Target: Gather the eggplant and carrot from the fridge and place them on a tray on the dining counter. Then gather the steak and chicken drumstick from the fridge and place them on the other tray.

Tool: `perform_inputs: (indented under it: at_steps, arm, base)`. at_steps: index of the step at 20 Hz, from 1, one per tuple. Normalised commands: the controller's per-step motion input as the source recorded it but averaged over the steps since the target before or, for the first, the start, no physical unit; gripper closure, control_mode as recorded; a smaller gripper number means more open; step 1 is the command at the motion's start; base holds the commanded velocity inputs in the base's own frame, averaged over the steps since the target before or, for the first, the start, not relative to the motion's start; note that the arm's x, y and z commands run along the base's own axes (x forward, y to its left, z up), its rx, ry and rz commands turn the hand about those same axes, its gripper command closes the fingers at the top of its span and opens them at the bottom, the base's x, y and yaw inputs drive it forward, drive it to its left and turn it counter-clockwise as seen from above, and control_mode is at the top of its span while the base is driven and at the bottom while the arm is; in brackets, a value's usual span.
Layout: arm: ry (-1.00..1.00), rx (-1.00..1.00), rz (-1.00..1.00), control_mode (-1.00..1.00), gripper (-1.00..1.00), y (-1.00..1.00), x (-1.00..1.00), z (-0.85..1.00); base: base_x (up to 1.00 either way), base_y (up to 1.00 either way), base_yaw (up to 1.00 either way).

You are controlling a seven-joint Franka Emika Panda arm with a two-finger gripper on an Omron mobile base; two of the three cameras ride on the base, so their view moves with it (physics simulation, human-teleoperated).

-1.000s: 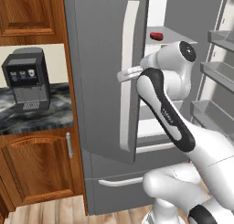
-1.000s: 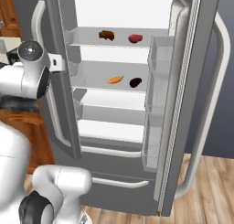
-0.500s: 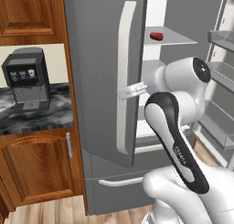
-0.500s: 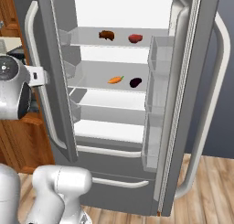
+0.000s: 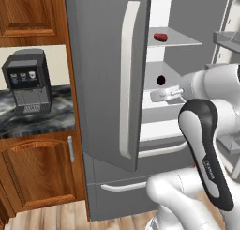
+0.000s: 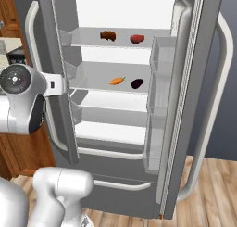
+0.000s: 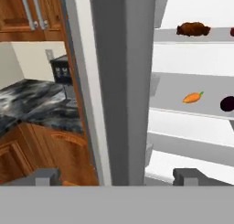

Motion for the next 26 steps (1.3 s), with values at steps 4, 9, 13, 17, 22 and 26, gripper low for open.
perform_inputs:
  at_steps: [4, 9, 13, 17, 22, 26]
  arm:
    - [0.14, 0.01, -0.21, -1.00, -1.00, -0.67, 0.02, 0.22]
    - [0.19, 0.03, -0.26, -1.00, -1.00, -0.50, 0.11, 0.23]
    - [0.19, 0.05, -0.11, -1.00, -1.00, -0.34, 0.31, 0.02]
    - [0.02, 0.12, 0.00, -1.00, -1.00, -0.24, 0.20, -0.16]
    - [0.00, 0.18, 0.01, -1.00, -1.00, -0.02, 0.39, -0.19]
    - [-0.01, 0.19, 0.00, -1.00, -1.00, 0.22, 0.39, -0.24]
  base:
    - [0.00, 0.00, 0.00]
    - [0.00, 0.00, 0.00]
    - [0.00, 0.00, 0.00]
    - [0.00, 0.00, 0.00]
    - [0.00, 0.00, 0.00]
    - [0.00, 0.00, 0.00]
